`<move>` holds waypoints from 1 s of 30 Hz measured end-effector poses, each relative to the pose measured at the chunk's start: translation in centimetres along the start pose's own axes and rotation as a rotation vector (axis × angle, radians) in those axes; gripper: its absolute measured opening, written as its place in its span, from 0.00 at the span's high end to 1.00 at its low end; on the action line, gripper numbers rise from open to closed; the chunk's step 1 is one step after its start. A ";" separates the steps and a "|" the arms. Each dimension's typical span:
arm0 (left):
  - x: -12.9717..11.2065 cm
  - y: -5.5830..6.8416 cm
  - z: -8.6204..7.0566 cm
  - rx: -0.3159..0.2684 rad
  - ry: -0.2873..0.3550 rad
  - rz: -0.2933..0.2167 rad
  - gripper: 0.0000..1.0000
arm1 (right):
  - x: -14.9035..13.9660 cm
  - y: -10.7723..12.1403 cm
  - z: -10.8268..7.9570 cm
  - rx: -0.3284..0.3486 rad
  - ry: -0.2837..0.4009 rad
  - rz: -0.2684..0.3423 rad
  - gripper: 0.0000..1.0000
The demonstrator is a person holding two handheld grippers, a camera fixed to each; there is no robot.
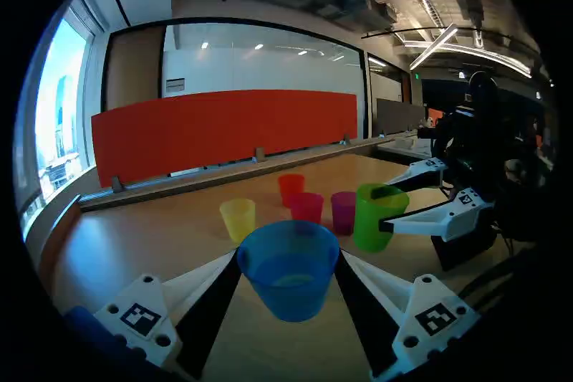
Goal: Pour water
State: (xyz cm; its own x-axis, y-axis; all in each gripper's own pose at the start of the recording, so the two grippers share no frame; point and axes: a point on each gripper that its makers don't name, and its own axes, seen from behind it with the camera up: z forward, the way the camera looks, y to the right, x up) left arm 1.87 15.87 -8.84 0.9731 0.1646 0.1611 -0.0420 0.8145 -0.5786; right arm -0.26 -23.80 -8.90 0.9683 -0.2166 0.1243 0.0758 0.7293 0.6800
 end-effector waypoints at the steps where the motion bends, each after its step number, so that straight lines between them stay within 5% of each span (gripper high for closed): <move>1: 0.0 0.0 0.0 -0.001 0.001 -0.001 0.12 | 0.0 0.0 0.1 0.000 0.005 0.000 0.08; 30: 1.2 0.3 0.3 -0.006 0.042 0.023 0.12 | 2.2 -1.1 1.1 0.013 0.095 -0.002 0.08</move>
State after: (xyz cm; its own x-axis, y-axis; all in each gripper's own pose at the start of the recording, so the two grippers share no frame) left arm 2.94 16.46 -8.60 0.9806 0.1593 0.1144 -0.0627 0.8075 -0.5865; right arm 1.55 -25.75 -8.57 0.9863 -0.1554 0.0545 0.0754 0.7201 0.6897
